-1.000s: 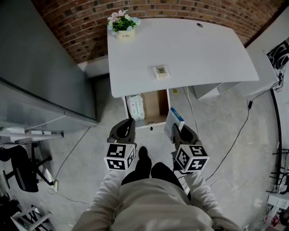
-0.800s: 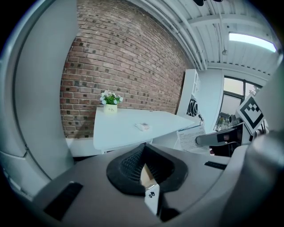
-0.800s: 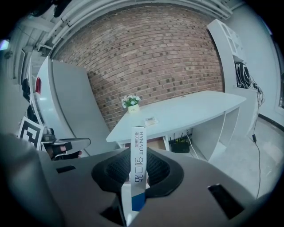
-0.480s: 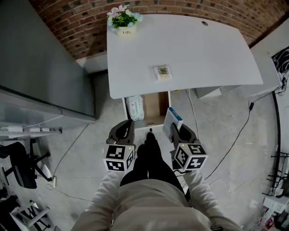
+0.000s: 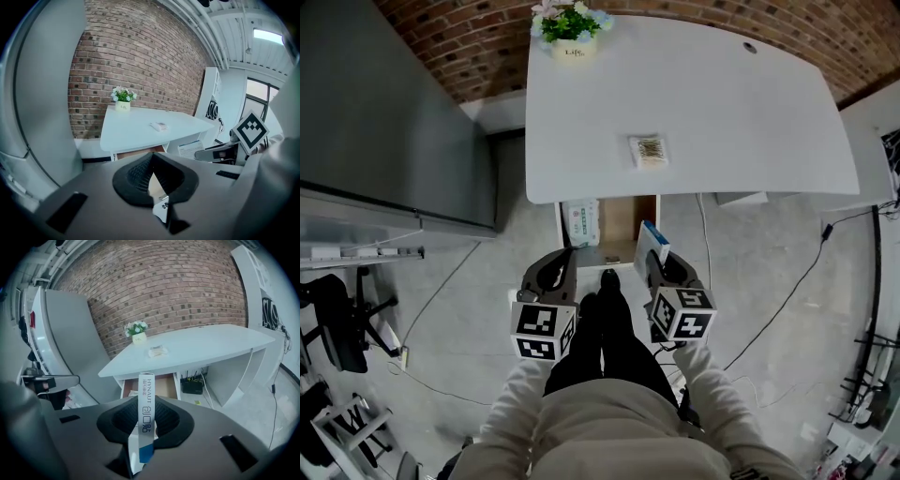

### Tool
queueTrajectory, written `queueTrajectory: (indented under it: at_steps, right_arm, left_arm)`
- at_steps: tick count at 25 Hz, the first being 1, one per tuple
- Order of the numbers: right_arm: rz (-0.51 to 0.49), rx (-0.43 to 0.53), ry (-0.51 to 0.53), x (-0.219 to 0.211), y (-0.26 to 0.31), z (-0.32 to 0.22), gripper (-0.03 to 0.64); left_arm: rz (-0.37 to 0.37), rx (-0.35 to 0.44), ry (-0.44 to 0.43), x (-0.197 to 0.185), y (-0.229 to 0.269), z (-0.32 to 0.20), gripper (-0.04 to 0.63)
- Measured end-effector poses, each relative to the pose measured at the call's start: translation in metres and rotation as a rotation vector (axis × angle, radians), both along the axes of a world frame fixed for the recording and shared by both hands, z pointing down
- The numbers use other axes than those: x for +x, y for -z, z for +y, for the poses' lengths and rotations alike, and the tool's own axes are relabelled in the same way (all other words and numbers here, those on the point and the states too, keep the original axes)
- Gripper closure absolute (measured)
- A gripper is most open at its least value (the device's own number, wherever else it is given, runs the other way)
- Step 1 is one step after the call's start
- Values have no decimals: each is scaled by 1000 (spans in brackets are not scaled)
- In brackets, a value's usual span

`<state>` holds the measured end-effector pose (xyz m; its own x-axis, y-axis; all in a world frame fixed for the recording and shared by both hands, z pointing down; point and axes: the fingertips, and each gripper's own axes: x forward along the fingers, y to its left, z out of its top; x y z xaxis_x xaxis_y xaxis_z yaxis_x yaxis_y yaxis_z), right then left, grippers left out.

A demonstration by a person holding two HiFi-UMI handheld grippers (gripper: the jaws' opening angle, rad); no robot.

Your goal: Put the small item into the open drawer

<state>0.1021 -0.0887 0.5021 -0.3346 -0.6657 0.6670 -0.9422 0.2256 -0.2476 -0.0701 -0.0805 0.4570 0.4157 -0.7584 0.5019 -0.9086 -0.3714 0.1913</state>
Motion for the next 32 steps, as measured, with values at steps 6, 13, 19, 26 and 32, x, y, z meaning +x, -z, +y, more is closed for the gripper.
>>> queueTrajectory:
  at_steps: [6, 13, 19, 26, 32]
  right_arm:
    - [30, -35, 7, 1, -29, -18, 515]
    - [43, -100, -12, 0, -68, -36, 515]
    - [88, -117, -13, -4, -101, -55, 515]
    - [167, -168, 6, 4, -141, -63, 515]
    - [202, -195, 13, 6, -162, -75, 515]
  left_arm:
    - [-1, -19, 34, -5, -10, -4, 578]
    - [-1, -42, 46, -3, -26, -9, 578]
    - [-10, -55, 41, -1, -40, -14, 578]
    - [-2, -67, 56, 2, -51, -20, 578]
    - [1, -83, 72, 4, -60, -23, 578]
